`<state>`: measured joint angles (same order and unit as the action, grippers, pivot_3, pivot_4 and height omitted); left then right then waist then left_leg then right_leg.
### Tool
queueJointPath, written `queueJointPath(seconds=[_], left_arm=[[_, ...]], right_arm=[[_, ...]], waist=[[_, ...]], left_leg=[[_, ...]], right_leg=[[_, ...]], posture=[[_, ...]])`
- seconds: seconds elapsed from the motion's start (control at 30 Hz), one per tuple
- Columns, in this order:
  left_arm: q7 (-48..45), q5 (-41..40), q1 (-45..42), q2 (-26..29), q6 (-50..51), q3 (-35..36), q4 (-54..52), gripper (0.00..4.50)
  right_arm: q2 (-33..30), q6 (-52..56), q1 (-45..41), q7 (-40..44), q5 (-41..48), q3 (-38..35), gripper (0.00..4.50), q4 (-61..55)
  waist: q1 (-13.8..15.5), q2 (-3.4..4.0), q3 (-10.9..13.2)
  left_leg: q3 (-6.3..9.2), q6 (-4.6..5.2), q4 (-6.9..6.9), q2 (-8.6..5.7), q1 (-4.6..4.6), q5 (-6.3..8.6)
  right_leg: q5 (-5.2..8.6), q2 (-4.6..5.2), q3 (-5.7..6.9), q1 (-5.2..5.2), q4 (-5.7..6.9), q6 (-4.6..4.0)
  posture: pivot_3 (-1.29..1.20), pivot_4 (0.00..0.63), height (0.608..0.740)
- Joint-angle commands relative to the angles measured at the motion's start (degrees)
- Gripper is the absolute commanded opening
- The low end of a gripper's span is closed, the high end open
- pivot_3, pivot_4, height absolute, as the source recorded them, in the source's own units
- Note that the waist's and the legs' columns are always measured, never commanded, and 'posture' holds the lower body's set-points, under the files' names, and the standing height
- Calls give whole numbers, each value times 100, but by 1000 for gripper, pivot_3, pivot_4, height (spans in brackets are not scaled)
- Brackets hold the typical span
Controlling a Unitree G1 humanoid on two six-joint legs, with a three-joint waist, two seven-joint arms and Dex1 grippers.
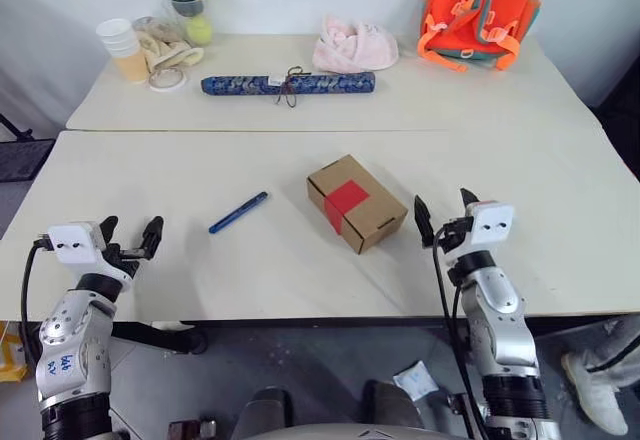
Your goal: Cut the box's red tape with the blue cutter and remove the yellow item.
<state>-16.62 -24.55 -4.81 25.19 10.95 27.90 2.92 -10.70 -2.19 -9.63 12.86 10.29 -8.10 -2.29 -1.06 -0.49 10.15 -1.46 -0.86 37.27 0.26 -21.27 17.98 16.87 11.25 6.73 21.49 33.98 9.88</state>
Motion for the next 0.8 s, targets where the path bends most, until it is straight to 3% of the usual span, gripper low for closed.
queueJointPath(seconds=[0.03, 0.23, 0.4, 0.43, 0.53, 0.8], left_arm=[[-32, -44, -20, 103, 73, 41, -257, 4462], [-198, -317, -13, 21, 106, 121, -396, 4462], [-665, -347, -182, 287, 212, -88, -361, 4462], [-784, -338, -247, 366, 243, -139, -332, 4491], [-1139, -325, -344, 551, 198, -226, -290, 3846], [-1739, -292, -697, 933, 287, -356, 24, 1344]], right_arm=[[-41, 39, 78, 16, 97, -75, 4500, -317], [-99, 109, 158, 55, 140, -109, 4500, -476], [-402, 304, 400, 210, 287, -304, 4500, -855], [-494, 387, 491, 325, 399, -347, 4320, -983], [-805, 740, 785, 719, 700, -347, 3563, -1430], [-1449, 1653, 1243, 1210, 985, -187, 778, -2363]], waist=[[-3, 0, 0], [-15, 0, 0], [22, 0, 0], [32, 0, 0], [80, 0, 0], [101, -1, 1]], left_leg=[[0, 0, 1, 0, 0, 0], [0, 0, -1, 1, 0, 0], [0, 0, 0, 0, -1, 0], [-1, 0, 1, 0, -1, 0], [-3, 0, -1, 0, -1, 1], [-9, 2, 0, 4, 2, 1]], right_leg=[[0, 0, 0, 0, 0, 0], [0, -1, 0, 0, 0, 0], [0, 0, 0, 1, -1, 0], [0, 0, 0, 0, -1, 0], [0, -1, -1, 1, -2, 0], [0, -3, -3, 1, -4, 0]], posture=[[0, 150, 740], [0, 150, 740], [0, 150, 740], [0, 150, 740], [0, 150, 740], [0, 150, 740]])
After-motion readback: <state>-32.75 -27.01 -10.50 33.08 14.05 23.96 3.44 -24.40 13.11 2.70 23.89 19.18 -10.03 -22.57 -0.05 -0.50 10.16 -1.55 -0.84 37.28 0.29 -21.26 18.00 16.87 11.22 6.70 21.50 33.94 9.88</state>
